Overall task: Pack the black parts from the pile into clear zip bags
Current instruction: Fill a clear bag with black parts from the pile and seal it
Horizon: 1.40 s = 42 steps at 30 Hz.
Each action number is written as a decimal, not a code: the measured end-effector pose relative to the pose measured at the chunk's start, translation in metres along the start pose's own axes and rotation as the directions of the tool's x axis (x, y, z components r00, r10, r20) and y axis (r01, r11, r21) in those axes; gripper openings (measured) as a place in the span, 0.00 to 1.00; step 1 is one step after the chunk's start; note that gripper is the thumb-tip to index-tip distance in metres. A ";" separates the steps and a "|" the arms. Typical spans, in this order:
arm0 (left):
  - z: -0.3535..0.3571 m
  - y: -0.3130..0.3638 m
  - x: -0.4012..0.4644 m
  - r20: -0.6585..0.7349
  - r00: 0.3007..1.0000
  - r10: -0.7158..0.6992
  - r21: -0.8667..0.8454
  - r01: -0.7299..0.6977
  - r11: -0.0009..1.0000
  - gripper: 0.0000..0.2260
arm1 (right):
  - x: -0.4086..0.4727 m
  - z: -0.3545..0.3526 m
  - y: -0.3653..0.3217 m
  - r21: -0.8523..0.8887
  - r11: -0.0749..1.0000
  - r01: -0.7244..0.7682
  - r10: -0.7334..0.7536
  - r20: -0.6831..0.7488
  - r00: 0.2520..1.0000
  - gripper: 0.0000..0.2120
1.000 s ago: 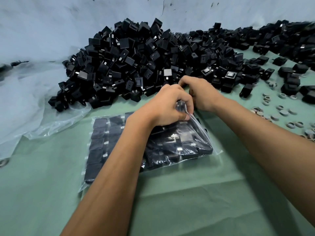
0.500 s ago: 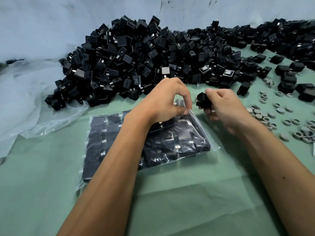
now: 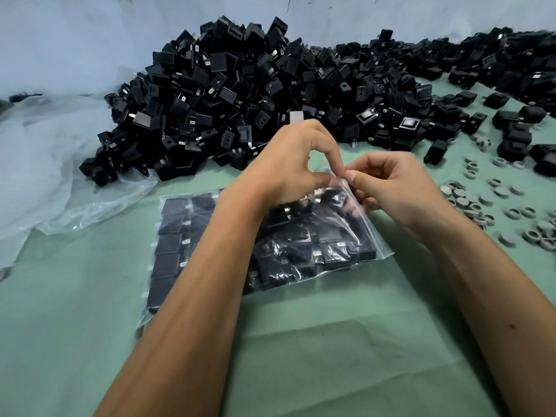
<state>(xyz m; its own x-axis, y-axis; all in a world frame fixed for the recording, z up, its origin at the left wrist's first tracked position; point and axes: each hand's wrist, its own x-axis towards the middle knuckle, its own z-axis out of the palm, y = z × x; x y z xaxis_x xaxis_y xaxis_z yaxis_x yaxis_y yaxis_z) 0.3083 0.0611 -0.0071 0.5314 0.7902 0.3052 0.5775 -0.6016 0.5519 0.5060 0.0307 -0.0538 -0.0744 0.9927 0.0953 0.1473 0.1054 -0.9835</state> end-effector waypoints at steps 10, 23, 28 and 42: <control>-0.009 -0.030 -0.006 -0.103 0.977 -0.188 0.123 0.200 0.972 0.04 | -0.003 -0.005 -0.007 0.056 0.998 0.027 -0.033 0.118 0.992 0.09; -0.013 -0.048 -0.012 -0.170 0.925 -0.339 0.127 0.362 0.924 0.04 | -0.006 -0.003 -0.010 0.103 0.995 0.004 -0.022 0.169 0.985 0.08; -0.013 -0.050 -0.013 -0.174 0.926 -0.334 0.104 0.355 0.929 0.04 | -0.006 -0.003 -0.010 0.202 0.977 -0.067 0.024 0.209 0.978 0.10; -0.018 -0.058 -0.016 -0.280 0.852 -0.443 0.221 0.506 0.834 0.05 | -0.007 -0.001 -0.008 0.295 0.943 -0.153 0.038 0.362 0.932 0.18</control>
<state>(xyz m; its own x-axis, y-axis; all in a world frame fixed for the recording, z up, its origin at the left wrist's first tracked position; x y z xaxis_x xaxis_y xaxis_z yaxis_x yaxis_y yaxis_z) 0.2552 0.0848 -0.0301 0.0238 0.9722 0.2329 0.8872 -0.1279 0.4434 0.5059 0.0232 -0.0463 -0.4203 0.9074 -0.0040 -0.1410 -0.0697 -0.9875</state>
